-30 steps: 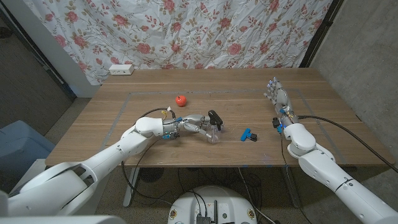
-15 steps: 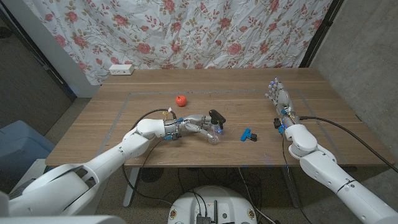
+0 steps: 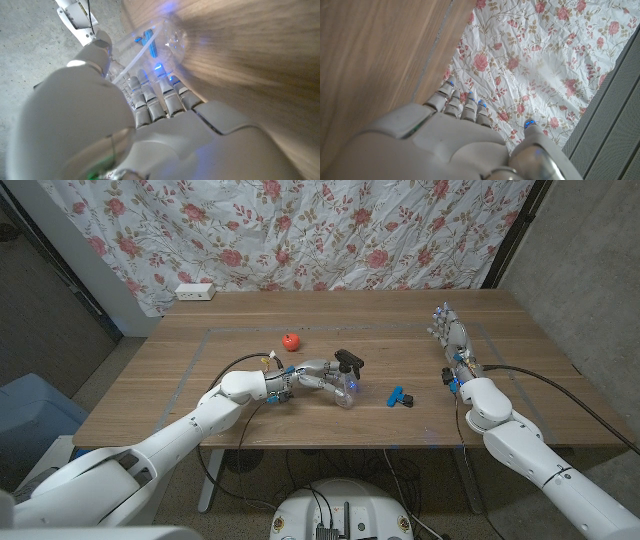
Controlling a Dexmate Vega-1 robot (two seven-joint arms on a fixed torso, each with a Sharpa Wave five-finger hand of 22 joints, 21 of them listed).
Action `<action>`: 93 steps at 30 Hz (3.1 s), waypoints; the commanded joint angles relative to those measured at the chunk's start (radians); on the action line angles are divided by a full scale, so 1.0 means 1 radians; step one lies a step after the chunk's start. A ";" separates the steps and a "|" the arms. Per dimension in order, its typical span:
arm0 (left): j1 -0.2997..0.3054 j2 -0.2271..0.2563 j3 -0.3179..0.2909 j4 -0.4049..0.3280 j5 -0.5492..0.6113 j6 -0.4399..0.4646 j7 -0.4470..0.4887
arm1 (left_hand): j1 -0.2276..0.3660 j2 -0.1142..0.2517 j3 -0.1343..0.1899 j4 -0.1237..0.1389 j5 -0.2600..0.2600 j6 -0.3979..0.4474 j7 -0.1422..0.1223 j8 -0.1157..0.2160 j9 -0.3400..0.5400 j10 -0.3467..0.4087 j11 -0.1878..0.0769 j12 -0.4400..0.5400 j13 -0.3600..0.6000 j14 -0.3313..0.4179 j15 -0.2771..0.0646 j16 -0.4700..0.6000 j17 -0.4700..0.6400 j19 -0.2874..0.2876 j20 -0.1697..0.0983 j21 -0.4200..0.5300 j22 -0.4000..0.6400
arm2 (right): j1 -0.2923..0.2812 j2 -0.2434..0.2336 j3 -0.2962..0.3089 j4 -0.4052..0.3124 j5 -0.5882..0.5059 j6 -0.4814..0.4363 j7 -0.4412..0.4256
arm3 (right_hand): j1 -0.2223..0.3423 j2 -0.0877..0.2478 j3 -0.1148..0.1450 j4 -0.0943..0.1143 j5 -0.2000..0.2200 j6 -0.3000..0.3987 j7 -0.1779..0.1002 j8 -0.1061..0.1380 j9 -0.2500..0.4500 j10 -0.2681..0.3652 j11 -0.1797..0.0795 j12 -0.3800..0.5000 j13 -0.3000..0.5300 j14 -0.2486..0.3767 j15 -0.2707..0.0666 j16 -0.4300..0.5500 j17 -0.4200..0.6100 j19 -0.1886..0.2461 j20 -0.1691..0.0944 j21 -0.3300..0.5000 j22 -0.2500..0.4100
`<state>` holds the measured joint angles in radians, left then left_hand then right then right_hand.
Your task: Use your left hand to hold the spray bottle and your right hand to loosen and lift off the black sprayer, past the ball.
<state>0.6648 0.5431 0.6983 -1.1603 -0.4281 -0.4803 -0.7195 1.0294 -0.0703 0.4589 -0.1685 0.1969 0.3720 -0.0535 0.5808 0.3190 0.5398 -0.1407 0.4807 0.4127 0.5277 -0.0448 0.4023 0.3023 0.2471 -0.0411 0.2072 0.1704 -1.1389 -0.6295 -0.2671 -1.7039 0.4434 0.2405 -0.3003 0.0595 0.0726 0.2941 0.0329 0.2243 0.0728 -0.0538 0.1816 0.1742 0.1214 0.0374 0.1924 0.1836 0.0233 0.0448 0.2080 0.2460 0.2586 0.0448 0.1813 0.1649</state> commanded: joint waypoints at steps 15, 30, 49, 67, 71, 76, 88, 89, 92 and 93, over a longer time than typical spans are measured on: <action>0.036 0.056 -0.049 -0.162 0.038 0.095 0.199 | 0.031 0.068 -0.045 0.007 0.005 0.029 -0.006 0.049 0.026 0.076 -0.056 0.045 0.057 0.020 -0.166 0.032 0.044 0.035 -0.057 0.005 0.004 | 0.060 -0.038 -0.010 0.017 -0.040 0.035 0.067 | 0.005 0.013 0.003 -0.015 -0.007 0.007 -0.005 0.008 0.003 -0.001 0.000 0.002 0.005 0.001 0.007 0.010 0.002 0.007 0.004 0.006 0.002; 0.015 0.051 -0.038 -0.190 0.060 0.125 0.225 | 0.037 0.081 -0.058 0.005 0.007 0.033 -0.009 0.066 0.034 0.077 -0.055 0.054 0.074 0.019 -0.165 0.041 0.061 0.039 -0.058 0.004 0.005 | 0.085 -0.112 -0.013 -0.054 -0.117 -0.031 0.084 | 0.021 0.007 0.008 -0.033 -0.009 0.013 -0.010 0.010 0.003 -0.003 0.005 0.001 0.005 0.000 0.015 0.007 -0.003 0.004 0.007 0.005 0.002; -0.048 0.001 -0.006 -0.141 0.092 0.125 0.220 | 0.046 0.094 -0.075 0.003 0.010 0.030 -0.006 0.083 0.039 0.073 -0.051 0.061 0.093 0.017 -0.159 0.051 0.083 0.059 -0.049 0.008 0.006 | 0.010 -0.254 0.050 -0.252 -0.225 -0.133 0.084 | 0.074 -0.016 0.022 -0.096 -0.018 0.078 -0.025 0.027 0.007 -0.049 0.008 -0.009 0.006 -0.045 0.066 -0.009 -0.014 -0.028 0.042 -0.001 0.003; -0.111 -0.027 0.019 -0.064 0.106 0.102 0.163 | 0.038 0.100 -0.078 0.006 0.013 0.028 -0.008 0.091 0.037 0.065 -0.058 0.061 0.104 0.016 -0.159 0.039 0.080 0.059 -0.048 0.006 0.008 | -0.057 -0.390 0.151 -0.401 -0.248 -0.194 0.199 | 0.125 -0.030 0.038 -0.150 -0.029 0.107 -0.017 0.033 0.014 -0.107 0.017 -0.013 0.009 -0.077 0.090 -0.011 -0.016 -0.054 0.064 -0.001 0.003; -0.123 -0.036 0.023 -0.035 0.109 0.086 0.151 | 0.038 0.098 -0.079 0.005 0.013 0.030 -0.016 0.094 0.036 0.067 -0.060 0.062 0.106 0.016 -0.162 0.036 0.080 0.059 -0.050 0.006 0.008 | -0.062 -0.405 0.159 -0.427 -0.259 -0.211 0.217 | 0.151 -0.029 0.049 -0.171 -0.028 0.098 -0.016 0.031 0.016 -0.123 0.014 -0.013 0.010 -0.083 0.097 -0.010 -0.017 -0.058 0.069 0.000 0.003; -0.145 -0.056 0.030 0.015 0.103 0.062 0.120 | 0.037 0.099 -0.082 0.005 0.014 0.037 -0.026 0.099 0.035 0.062 -0.058 0.061 0.109 0.012 -0.162 0.033 0.081 0.058 -0.053 0.004 0.008 | -0.050 -0.424 0.157 -0.454 -0.280 -0.249 0.242 | 0.186 -0.031 0.064 -0.195 -0.021 0.084 -0.012 0.028 0.019 -0.137 0.016 -0.011 0.010 -0.091 0.105 -0.010 -0.017 -0.065 0.072 0.000 0.003; -0.168 -0.090 0.036 0.078 0.095 0.031 0.094 | 0.030 0.106 -0.082 0.008 0.015 0.038 -0.022 0.103 0.032 0.062 -0.058 0.062 0.113 0.012 -0.161 0.027 0.081 0.057 -0.053 0.003 0.008 | 0.020 -0.530 0.116 -0.559 -0.369 -0.436 0.332 | 0.242 -0.047 0.084 -0.218 -0.010 0.067 -0.005 0.028 0.024 -0.171 0.036 -0.011 0.011 -0.108 0.124 -0.010 -0.018 -0.069 0.085 0.001 0.003; -0.169 -0.093 0.037 0.083 0.095 0.030 0.094 | 0.027 0.107 -0.082 0.010 0.015 0.038 -0.021 0.103 0.032 0.060 -0.056 0.061 0.114 0.012 -0.160 0.026 0.081 0.057 -0.053 0.003 0.008 | 0.030 -0.539 0.108 -0.574 -0.381 -0.465 0.339 | 0.247 -0.048 0.085 -0.219 -0.009 0.065 -0.005 0.028 0.024 -0.173 0.036 -0.011 0.012 -0.109 0.125 -0.010 -0.018 -0.069 0.085 0.001 0.003; -0.172 -0.098 0.038 0.092 0.094 0.027 0.091 | 0.025 0.108 -0.083 0.010 0.015 0.038 -0.023 0.104 0.031 0.061 -0.056 0.062 0.115 0.013 -0.160 0.024 0.080 0.057 -0.054 0.003 0.008 | 0.066 -0.561 0.083 -0.600 -0.399 -0.516 0.371 | 0.260 -0.053 0.090 -0.220 -0.004 0.063 0.000 0.029 0.026 -0.183 0.038 -0.011 0.012 -0.113 0.130 -0.010 -0.018 -0.071 0.089 0.001 0.003; -0.174 -0.099 0.038 0.096 0.095 0.025 0.091 | 0.024 0.109 -0.082 0.011 0.016 0.037 -0.022 0.104 0.031 0.063 -0.056 0.062 0.115 0.013 -0.160 0.023 0.080 0.057 -0.053 0.003 0.008 | 0.075 -0.565 0.075 -0.604 -0.406 -0.523 0.377 | 0.262 -0.054 0.091 -0.221 -0.004 0.063 0.000 0.029 0.026 -0.185 0.040 -0.012 0.012 -0.113 0.130 -0.010 -0.018 -0.071 0.089 0.001 0.003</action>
<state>0.5098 0.4691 0.7307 -1.1142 -0.3265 -0.4299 -0.6074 1.0018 -0.0427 0.3727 -0.1672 0.2047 0.4072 -0.0753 0.6777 0.3475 0.5443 -0.1361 0.5382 0.4300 0.5410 -0.0478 0.4287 0.3801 0.2953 -0.0394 0.2108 0.1746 -1.1521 -1.0955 -0.1290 -2.2020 0.1183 -0.1133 -0.0058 0.3044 0.0200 0.3785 -0.1838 0.2149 0.1386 -0.0591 0.2110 0.1981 -0.0522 0.0714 0.1809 0.1932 -0.0842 0.1700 0.2000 0.2278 0.1850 0.1252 0.1813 0.1649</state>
